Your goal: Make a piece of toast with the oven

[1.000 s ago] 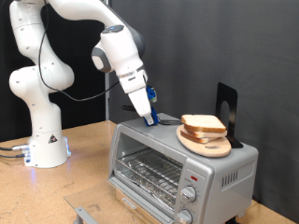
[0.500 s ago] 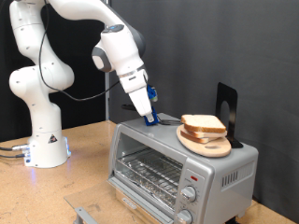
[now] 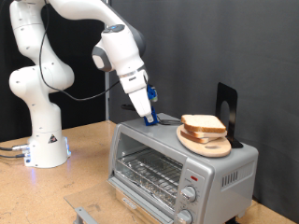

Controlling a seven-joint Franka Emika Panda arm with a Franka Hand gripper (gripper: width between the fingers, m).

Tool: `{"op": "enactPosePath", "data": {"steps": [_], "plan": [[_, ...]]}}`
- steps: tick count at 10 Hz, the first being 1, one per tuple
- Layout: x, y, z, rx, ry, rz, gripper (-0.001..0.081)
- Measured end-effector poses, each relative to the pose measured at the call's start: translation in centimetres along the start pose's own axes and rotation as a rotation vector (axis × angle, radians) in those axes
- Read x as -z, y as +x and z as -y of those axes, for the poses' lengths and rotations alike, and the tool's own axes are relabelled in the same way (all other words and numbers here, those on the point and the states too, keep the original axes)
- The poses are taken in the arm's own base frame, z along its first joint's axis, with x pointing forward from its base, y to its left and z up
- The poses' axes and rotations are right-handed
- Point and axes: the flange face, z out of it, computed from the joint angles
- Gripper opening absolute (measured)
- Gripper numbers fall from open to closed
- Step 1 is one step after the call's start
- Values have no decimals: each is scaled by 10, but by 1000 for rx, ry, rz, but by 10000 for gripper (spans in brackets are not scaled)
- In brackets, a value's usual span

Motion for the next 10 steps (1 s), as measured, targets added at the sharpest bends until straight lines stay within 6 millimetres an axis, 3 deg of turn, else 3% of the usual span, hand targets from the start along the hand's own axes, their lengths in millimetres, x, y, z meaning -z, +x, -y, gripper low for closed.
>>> {"op": "enactPosePath", "data": {"steps": [5,6,7,8,10], "plan": [[0,0,0,0,-9,10,492],[-1,0,0,2,-11,11,690],[-1,0,-1,2,-14,12,690],[-1,0,-1,5,-17,14,787],[1,3,1,28,-27,19,804]]}}
